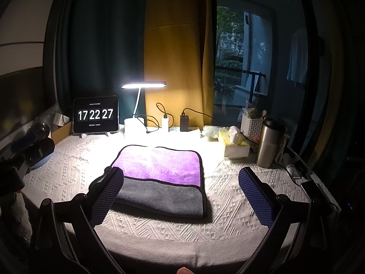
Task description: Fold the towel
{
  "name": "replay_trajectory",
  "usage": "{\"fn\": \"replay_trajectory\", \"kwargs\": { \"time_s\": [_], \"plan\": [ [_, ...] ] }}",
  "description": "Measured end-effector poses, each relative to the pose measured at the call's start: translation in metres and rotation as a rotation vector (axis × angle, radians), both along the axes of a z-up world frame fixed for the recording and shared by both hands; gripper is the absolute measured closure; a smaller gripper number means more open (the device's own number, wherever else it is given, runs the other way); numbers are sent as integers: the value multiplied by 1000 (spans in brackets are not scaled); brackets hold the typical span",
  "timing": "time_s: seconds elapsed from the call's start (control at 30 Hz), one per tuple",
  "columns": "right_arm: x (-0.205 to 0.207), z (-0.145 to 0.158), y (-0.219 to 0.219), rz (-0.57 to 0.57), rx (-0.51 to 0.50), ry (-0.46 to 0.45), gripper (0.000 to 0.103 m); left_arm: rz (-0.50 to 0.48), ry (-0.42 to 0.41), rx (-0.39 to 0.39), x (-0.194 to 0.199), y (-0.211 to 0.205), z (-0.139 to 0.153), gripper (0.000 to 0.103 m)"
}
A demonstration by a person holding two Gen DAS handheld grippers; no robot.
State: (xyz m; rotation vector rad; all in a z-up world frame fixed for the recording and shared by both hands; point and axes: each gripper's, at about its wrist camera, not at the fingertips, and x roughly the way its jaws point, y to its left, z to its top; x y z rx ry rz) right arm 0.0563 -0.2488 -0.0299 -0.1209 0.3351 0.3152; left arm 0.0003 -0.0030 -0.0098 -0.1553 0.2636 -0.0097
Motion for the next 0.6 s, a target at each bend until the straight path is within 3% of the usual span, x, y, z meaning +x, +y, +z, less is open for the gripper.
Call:
{"fn": "replay_trajectory", "kwargs": {
  "time_s": [0.6],
  "plan": [
    [-1,-2,2,2,1,4,0,-4,19,-12,4,2,-2,0]
  ]
}}
